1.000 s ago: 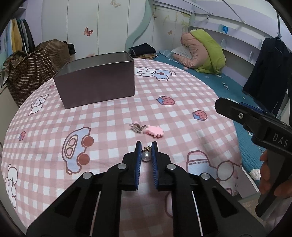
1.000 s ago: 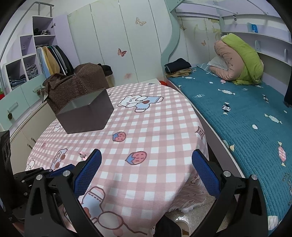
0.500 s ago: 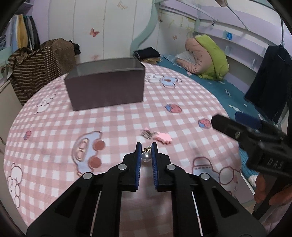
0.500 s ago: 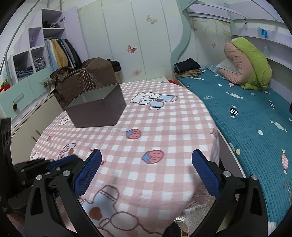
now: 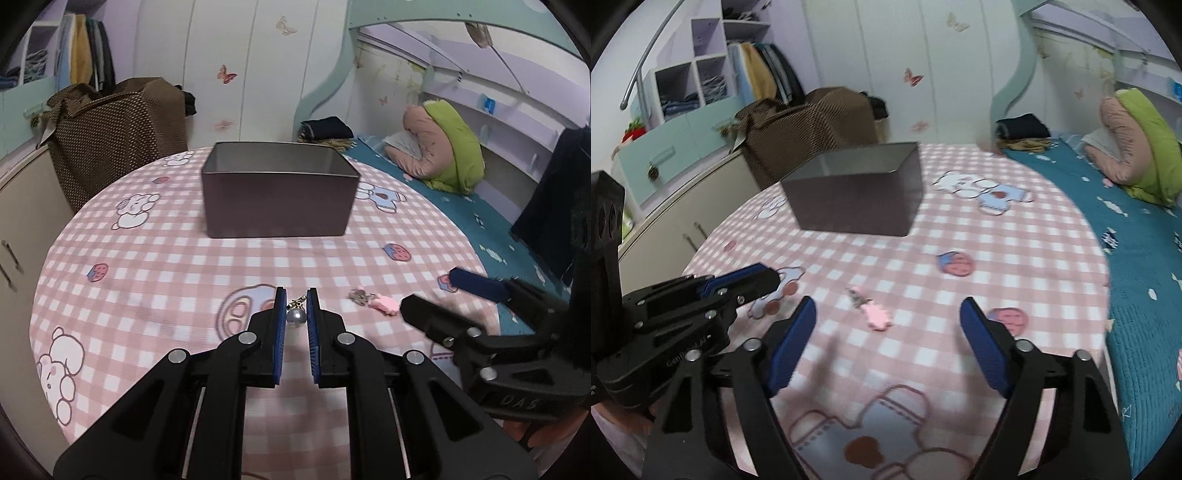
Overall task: Organize jewelry
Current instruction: 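Grasp the pink charm with the right gripper while left holds the pearl earring, then carry the pearl earring and pink charm over the gray tin and lower them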
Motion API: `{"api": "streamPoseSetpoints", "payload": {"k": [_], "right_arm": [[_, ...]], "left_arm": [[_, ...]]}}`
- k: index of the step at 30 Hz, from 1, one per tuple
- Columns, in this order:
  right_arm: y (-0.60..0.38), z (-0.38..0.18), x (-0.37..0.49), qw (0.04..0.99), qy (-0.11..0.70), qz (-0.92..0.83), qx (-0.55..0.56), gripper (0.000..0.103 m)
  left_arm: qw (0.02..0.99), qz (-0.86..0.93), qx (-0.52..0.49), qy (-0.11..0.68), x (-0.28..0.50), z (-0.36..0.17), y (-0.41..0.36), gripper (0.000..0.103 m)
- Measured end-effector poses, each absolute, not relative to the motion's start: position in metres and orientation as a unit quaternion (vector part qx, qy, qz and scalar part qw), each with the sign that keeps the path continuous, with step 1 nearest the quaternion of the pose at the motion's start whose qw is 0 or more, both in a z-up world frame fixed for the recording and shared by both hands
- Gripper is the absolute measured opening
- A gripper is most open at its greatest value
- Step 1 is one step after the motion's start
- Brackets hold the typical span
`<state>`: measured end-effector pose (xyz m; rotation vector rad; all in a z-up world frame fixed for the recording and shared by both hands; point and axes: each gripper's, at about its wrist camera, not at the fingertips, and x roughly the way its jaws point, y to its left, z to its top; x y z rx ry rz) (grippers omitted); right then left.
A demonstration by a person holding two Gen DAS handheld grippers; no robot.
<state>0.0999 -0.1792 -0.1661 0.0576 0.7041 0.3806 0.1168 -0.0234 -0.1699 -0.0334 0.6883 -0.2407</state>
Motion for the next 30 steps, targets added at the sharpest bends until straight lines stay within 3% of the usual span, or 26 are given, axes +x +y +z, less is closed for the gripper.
{"api": "streamPoseSetpoints", "payload": {"k": [10,18,20,30], "right_arm": [[-0.155,-0.178,0.112,0.911,0.373,0.173,0.014,0.051],[-0.149,-0.183,0.115,0.916,0.374,0.143,-0.001,0.02],[-0.15,-0.184,0.115,0.917,0.373,0.139,-0.001,0.016],[-0.146,-0.182,0.112,0.917,0.373,0.143,-0.001,0.015]], "left_arm": [[0.934,-0.121,-0.045,0.334,0.111,-0.174,-0.003,0.011],[0.932,-0.135,-0.057,0.331,0.107,-0.177,0.004,0.011],[0.932,-0.131,-0.055,0.332,0.106,-0.178,0.005,0.011],[0.933,-0.135,-0.06,0.327,0.104,-0.176,0.01,0.011]]}}
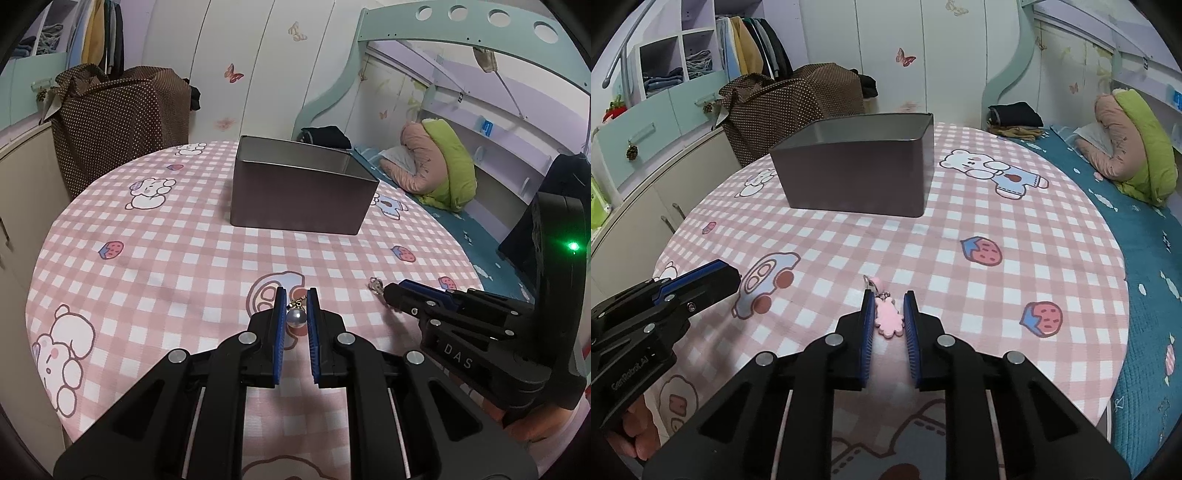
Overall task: Organize jewelry
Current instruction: 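Carry the pearl earring and pink charm over the gray tin and lower them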
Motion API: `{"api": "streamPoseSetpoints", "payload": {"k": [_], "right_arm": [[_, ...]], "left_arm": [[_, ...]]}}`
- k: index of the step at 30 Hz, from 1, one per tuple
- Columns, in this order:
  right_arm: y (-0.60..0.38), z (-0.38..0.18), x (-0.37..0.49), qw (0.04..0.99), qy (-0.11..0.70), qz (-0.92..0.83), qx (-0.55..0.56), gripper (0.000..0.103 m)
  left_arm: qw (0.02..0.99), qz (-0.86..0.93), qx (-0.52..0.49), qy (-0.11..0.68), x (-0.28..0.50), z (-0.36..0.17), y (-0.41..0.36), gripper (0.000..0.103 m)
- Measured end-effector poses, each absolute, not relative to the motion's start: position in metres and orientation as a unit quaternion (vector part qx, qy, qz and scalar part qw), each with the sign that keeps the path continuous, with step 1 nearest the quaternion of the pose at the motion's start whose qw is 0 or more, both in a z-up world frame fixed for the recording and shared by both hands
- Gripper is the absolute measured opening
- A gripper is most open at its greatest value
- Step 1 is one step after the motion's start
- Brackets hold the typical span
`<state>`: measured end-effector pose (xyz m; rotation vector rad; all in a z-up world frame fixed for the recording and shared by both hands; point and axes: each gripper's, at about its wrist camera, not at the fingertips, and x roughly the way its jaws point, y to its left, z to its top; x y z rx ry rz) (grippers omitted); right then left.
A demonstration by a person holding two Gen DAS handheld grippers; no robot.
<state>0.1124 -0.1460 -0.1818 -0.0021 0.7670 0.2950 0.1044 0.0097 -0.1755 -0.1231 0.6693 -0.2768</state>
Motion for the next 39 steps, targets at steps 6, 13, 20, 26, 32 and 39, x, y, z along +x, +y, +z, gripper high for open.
{"api": "streamPoseSetpoints", "payload": {"k": [6,13,20,26,32,39], "right_arm": [[-0.148,-0.175,0.111,0.921,0.364,0.142,0.004,0.015],[-0.152,-0.162,0.11,0.927,0.347,0.142,0.009,0.015],[-0.153,-0.146,0.113,0.935,0.324,0.147,0.015,0.015],[-0.154,-0.131,0.121,0.941,0.302,0.152,0.019,0.015],[-0.153,-0.117,0.135,0.946,0.28,0.161,0.023,0.015],[-0.151,-0.109,0.154,0.95,0.263,0.166,0.027,0.015]], "left_arm": [[0.936,-0.134,-0.052,0.321,0.105,-0.171,0.007,0.011],[0.939,-0.137,-0.038,0.314,0.108,-0.164,0.0,0.011],[0.943,-0.141,-0.026,0.3,0.113,-0.153,-0.007,0.011],[0.947,-0.138,-0.012,0.29,0.122,-0.145,-0.014,0.011],[0.952,-0.133,-0.006,0.276,0.134,-0.136,-0.017,0.011],[0.959,-0.125,-0.007,0.255,0.155,-0.123,-0.016,0.011]]}}
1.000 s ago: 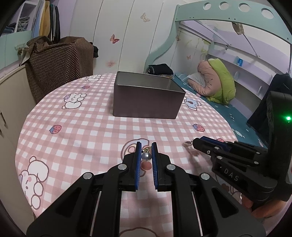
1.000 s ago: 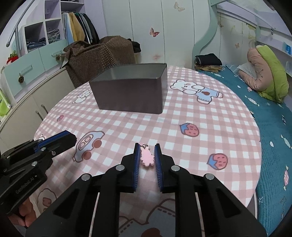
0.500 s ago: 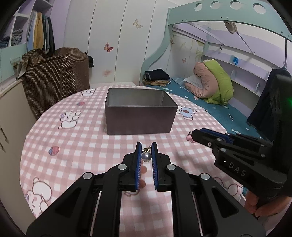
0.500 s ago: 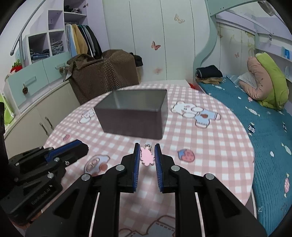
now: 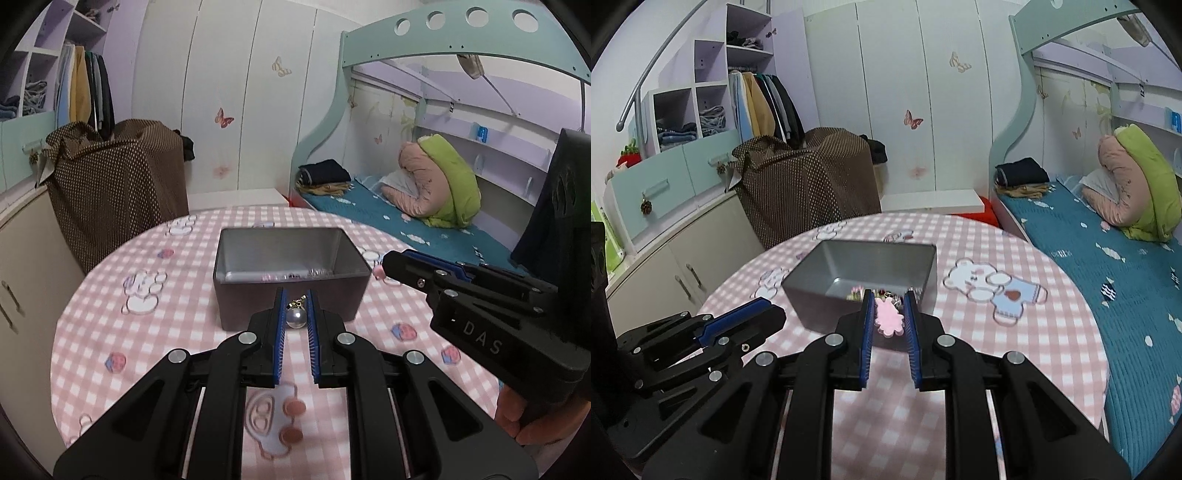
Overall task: Organize jewelry
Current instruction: 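Carry the pearl earring and pink charm over the gray tin and lower them, then open both grippers to release the earring and charm into the tin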
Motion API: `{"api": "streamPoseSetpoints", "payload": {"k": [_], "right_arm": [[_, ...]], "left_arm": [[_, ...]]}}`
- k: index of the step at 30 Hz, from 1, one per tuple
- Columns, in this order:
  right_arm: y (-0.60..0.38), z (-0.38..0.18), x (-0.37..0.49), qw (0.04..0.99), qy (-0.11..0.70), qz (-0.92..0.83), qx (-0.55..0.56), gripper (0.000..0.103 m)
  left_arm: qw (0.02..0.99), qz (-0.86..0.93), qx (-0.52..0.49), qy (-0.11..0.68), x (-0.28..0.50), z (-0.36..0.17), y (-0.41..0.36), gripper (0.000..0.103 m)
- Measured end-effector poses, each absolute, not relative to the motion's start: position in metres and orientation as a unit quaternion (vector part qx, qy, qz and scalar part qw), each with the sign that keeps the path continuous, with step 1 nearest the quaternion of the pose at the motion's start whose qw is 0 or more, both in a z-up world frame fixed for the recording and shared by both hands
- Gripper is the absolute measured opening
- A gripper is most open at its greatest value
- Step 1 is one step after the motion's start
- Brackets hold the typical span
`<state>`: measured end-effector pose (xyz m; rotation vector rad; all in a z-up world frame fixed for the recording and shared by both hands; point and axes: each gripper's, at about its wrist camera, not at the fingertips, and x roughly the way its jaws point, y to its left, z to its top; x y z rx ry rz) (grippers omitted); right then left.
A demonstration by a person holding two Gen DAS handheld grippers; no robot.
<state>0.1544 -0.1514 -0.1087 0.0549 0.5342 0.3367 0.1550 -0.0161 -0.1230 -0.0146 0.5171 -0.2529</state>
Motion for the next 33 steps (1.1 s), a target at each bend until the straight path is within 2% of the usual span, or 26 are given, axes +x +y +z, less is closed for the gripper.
{"api": "streamPoseSetpoints", "payload": {"k": [17,33], "right_arm": [[-0.139,-0.123,0.204,0.949,0.262,0.172,0.03,0.016],[-0.137,-0.138,0.219,0.943,0.275,0.183,0.039,0.016]], "left_arm": [[0.966,-0.109,-0.016,0.235,0.215,-0.125,-0.018,0.011],[0.968,-0.102,-0.02,0.23,0.232,-0.14,-0.016,0.011]]}}
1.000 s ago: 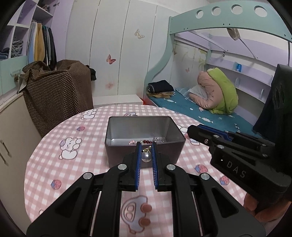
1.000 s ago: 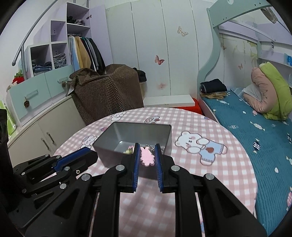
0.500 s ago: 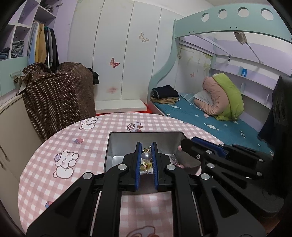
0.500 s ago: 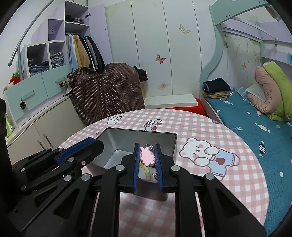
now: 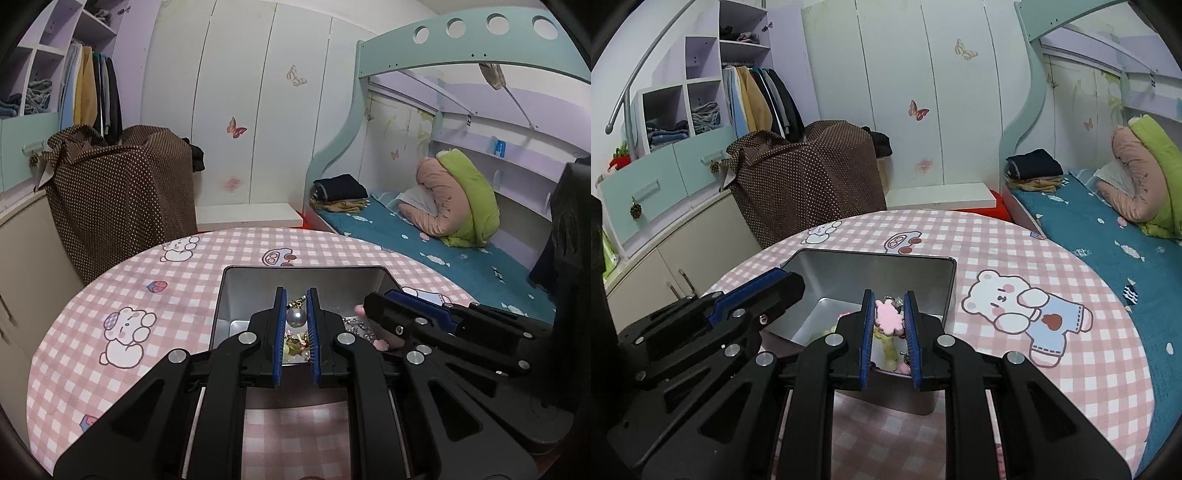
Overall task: Organize jewelry
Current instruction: 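Open both grippers to release the earring and charm into the tin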
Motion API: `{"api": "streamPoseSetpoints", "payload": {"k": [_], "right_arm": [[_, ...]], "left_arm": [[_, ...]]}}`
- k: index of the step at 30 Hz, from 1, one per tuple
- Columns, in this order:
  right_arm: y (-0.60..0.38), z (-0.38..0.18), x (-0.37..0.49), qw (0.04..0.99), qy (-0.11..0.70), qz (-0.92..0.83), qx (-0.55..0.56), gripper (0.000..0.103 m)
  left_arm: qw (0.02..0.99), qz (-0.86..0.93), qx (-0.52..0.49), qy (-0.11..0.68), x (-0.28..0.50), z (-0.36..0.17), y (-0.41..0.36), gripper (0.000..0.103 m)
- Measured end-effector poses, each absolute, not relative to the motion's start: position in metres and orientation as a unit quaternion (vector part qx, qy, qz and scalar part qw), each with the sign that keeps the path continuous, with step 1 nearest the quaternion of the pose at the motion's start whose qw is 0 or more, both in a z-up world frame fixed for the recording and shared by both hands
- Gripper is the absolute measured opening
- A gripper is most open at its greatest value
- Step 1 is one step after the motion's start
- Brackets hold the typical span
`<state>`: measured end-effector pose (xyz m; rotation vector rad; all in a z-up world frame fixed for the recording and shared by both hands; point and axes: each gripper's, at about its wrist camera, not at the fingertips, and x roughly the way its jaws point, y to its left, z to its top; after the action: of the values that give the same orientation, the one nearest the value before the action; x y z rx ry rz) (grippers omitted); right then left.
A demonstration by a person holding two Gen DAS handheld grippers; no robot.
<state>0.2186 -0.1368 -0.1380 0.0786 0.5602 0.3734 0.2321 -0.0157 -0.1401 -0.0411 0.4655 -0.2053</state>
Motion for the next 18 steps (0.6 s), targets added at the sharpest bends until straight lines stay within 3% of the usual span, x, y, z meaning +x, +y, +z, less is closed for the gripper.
{"api": "streamPoseSetpoints", "payload": {"k": [14,16,18], "right_arm": [[-0.143,-0.135,0.217,0.946,0.264,0.181,0.054,0.026],[-0.145,-0.136,0.217,0.946,0.264,0.177,0.057,0.027],[-0.147,-0.136,0.218,0.947,0.264,0.174,0.062,0.027]], "left_arm": [[0.967,-0.096,-0.033,0.235,0.234,-0.141,-0.01,0.012],[0.967,-0.092,-0.031,0.237,0.235,-0.141,-0.011,0.015],[0.966,-0.085,-0.034,0.24,0.237,-0.141,-0.009,0.024]]}}
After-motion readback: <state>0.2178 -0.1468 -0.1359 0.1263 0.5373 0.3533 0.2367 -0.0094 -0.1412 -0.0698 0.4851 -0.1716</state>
